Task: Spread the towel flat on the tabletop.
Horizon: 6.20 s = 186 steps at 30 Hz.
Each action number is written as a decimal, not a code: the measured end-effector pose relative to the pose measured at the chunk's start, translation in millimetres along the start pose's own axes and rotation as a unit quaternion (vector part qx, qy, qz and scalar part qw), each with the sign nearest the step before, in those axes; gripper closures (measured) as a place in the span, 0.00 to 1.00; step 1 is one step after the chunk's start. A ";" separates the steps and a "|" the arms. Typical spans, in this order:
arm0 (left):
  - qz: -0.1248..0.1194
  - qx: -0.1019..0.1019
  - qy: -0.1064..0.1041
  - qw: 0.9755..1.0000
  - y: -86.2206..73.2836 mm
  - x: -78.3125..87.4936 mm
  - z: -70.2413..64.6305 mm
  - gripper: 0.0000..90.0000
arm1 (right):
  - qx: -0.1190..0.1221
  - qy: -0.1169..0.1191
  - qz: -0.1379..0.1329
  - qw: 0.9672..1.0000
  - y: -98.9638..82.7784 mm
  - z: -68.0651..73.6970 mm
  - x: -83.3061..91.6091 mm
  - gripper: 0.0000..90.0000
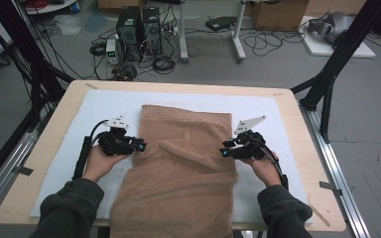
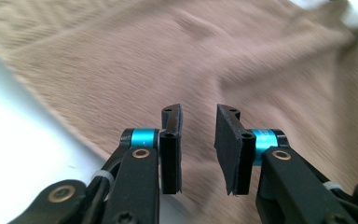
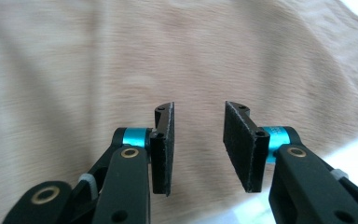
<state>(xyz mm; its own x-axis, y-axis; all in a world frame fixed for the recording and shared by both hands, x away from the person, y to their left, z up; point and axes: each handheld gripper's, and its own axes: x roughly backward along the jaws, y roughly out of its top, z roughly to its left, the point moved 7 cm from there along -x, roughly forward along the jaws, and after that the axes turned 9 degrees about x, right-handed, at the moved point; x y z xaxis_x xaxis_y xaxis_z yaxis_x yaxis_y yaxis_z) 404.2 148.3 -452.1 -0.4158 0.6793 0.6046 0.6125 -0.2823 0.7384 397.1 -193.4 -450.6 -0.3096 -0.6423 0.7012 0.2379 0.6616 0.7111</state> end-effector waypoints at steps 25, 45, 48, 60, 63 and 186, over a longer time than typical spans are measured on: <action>-0.070 0.040 0.128 0.988 26.0 5.5 44.5 0.78 | -0.009 -0.117 0.043 0.992 24.1 -53.8 -3.9 0.74; 0.042 -0.053 0.038 0.997 -55.5 0.3 -16.5 0.85 | 0.044 0.040 0.051 0.997 -20.1 57.5 -25.2 0.67; 0.041 -0.046 0.039 0.997 -53.9 0.3 -14.9 0.96 | 0.035 0.066 0.041 0.996 -16.8 55.5 -28.9 0.86; -0.011 -0.009 0.113 0.994 -38.0 0.5 11.9 0.94 | 0.043 0.021 0.067 0.997 6.0 38.5 -38.4 0.86; -0.024 -0.012 0.104 0.994 -35.9 11.0 7.4 0.83 | 0.039 0.003 0.049 0.998 7.1 39.2 -28.7 0.72; -0.010 -0.054 -0.002 0.998 -128.8 77.9 -72.6 0.79 | 0.074 0.079 0.001 0.994 -32.6 120.9 8.4 0.81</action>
<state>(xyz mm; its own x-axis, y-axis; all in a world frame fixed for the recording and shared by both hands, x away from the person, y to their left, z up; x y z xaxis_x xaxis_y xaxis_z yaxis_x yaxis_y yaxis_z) 244.1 188.4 -478.3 -0.4236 0.6887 0.5884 0.5279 -0.3402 0.7782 275.4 -173.5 -474.2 -0.1587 -0.6858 0.7103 0.0961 0.7052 0.7024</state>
